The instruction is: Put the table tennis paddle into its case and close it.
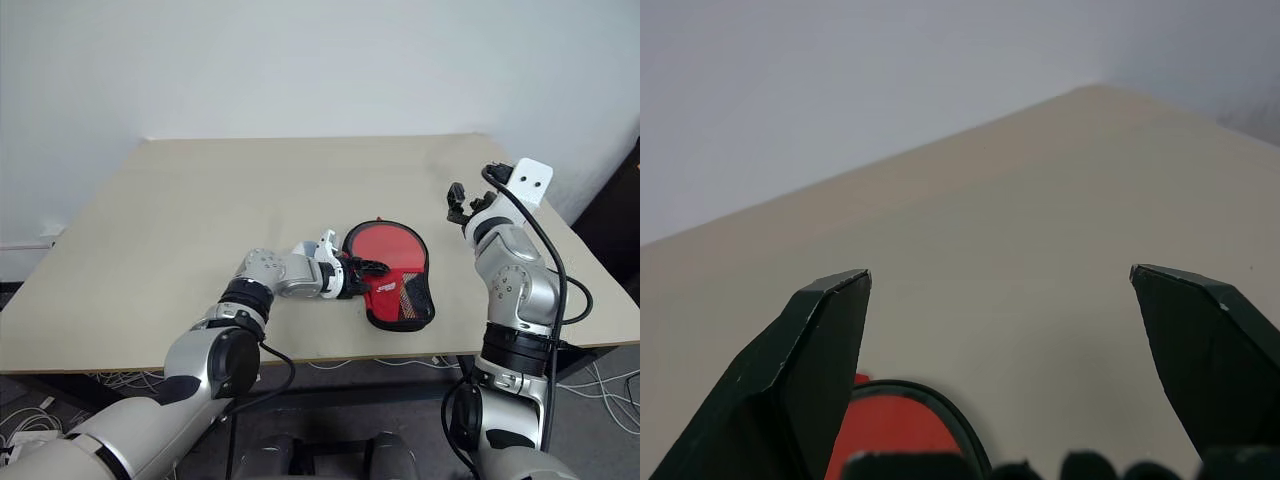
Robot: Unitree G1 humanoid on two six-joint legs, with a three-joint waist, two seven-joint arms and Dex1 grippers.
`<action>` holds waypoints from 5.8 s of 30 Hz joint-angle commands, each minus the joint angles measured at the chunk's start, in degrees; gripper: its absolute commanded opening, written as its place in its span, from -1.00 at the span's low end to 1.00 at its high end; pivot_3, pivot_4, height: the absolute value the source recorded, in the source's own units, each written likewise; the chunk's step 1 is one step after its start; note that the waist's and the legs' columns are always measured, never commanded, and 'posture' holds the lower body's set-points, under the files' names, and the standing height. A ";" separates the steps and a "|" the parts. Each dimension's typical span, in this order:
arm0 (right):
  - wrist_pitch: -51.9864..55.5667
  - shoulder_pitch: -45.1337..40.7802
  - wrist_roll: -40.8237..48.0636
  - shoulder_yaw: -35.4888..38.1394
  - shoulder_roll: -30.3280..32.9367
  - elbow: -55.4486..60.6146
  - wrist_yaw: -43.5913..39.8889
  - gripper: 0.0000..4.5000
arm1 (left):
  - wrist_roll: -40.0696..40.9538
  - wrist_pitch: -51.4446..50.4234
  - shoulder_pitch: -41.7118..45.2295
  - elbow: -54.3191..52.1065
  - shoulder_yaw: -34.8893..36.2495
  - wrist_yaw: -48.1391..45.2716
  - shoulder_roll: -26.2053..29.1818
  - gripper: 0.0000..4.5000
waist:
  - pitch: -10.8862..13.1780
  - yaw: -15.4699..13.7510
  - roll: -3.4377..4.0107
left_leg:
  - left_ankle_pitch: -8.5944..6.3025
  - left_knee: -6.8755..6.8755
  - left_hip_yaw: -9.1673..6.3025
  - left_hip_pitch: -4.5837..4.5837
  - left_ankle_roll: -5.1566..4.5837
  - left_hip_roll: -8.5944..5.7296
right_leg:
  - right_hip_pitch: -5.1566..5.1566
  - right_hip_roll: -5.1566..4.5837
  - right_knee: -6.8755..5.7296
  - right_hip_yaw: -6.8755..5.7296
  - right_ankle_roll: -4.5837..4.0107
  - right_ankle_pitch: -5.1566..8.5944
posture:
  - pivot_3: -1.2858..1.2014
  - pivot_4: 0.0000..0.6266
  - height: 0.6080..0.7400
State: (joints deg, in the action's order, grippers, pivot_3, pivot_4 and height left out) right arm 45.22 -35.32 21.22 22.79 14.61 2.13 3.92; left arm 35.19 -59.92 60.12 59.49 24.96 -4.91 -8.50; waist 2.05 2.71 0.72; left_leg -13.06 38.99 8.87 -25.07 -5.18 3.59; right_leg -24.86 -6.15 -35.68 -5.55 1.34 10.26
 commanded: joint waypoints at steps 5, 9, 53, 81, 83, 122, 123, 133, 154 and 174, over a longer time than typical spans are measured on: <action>-0.91 -0.22 -0.16 0.06 0.62 3.75 0.48 1.00 | -0.35 -9.66 0.60 -4.96 0.53 8.85 0.38 0.25 | 0.00 0.11 0.00 | -0.07 -0.17 -0.03 0.34 -0.01 0.02 | 0.27 0.00 0.06 0.01 -0.02 0.04 | 0.03 -1.00 0.75; -1.07 0.07 -0.19 0.05 0.41 3.76 0.55 1.00 | 0.68 -16.12 0.78 -9.43 3.60 13.23 1.53 0.25 | 0.01 0.08 0.01 | -0.07 -0.21 -0.02 0.34 0.00 0.01 | 0.24 0.00 0.05 0.02 -0.04 0.07 | 0.03 -1.00 0.75; -1.99 0.24 -1.62 0.15 0.71 2.94 0.70 1.00 | -0.41 -9.43 2.69 -0.90 -2.72 -2.20 -5.19 0.25 | 0.07 -1.45 0.04 | -0.16 -0.31 -0.13 0.35 -0.17 -0.18 | 0.34 -0.72 0.11 -0.31 0.04 0.24 | 0.03 -1.00 0.75; -2.92 -0.04 -2.32 -0.29 0.33 1.82 0.44 1.00 | -2.02 -9.00 1.37 -0.84 -2.98 -2.47 -2.52 -0.97 | 0.11 -1.44 0.03 | -0.17 -0.36 -0.15 0.35 -0.18 -0.17 | 0.30 -0.75 0.14 -0.30 0.03 0.25 | 0.03 -1.00 0.75; -3.01 -0.09 -2.15 -0.30 0.12 1.77 0.39 1.00 | -2.11 -12.01 1.24 -2.61 -3.08 -1.45 -1.46 -0.97 | 0.12 -1.42 0.04 | -0.17 -0.37 -0.15 0.35 -0.18 -0.17 | 0.29 -0.75 0.15 -0.30 0.03 0.25 | 0.03 -1.00 0.75; -5.72 -1.57 -3.07 -3.44 0.78 -1.74 -0.74 1.00 | 15.62 -32.48 -11.15 -33.21 3.05 22.03 -3.01 -0.89 | 0.17 0.03 -0.01 | 0.02 -0.65 -0.06 0.38 0.12 -0.63 | 0.16 -0.65 0.12 -0.10 0.11 0.26 | 0.03 -1.00 0.75; -5.68 -1.40 -3.13 -3.38 0.82 -1.60 -0.69 1.00 | 15.29 -32.52 -11.24 -33.33 2.88 21.55 -2.94 -0.79 | 0.17 0.02 -0.01 | 0.01 -0.65 -0.05 0.38 0.12 -0.64 | 0.16 -0.66 0.12 -0.10 0.11 0.26 | 0.03 -1.00 0.75; -5.57 -0.43 -3.47 -3.25 0.77 -1.04 -0.54 1.00 | 12.58 -32.49 -10.29 -29.75 6.65 20.93 -3.94 0.05 | 0.18 0.03 -0.02 | -0.08 -0.67 -0.07 0.39 -0.04 -0.65 | 0.16 -0.69 0.12 -0.10 0.12 0.27 | 0.03 -1.00 0.75; -6.06 0.75 -3.80 -3.16 0.49 -0.50 0.03 1.00 | 10.30 -24.54 -6.10 -23.34 -1.41 11.07 -6.10 0.05 | 0.19 -1.31 -0.03 | -0.11 -0.68 -0.24 0.38 -0.10 -0.58 | 0.29 -0.91 0.29 -0.14 0.10 0.29 | 0.03 -1.00 0.75; -7.24 0.67 -3.94 -3.30 0.36 -1.32 0.21 1.00 | 8.44 -16.50 -6.18 -16.56 -5.32 5.95 -7.38 0.05 | 0.19 -1.49 -0.02 | -0.12 -0.75 -0.28 0.38 -0.12 -0.55 | 0.33 -0.85 0.49 -0.16 0.09 0.28 | 0.03 -1.00 0.75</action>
State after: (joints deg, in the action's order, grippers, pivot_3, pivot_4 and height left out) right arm 39.66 -33.49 17.79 19.31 14.54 -0.97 3.88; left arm 43.73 -77.33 51.02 42.00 20.48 1.57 -8.04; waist 2.24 1.22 0.70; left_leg -13.18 38.24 8.57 -24.69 -5.30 3.04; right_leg -24.54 -7.01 -35.15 -5.73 1.43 10.54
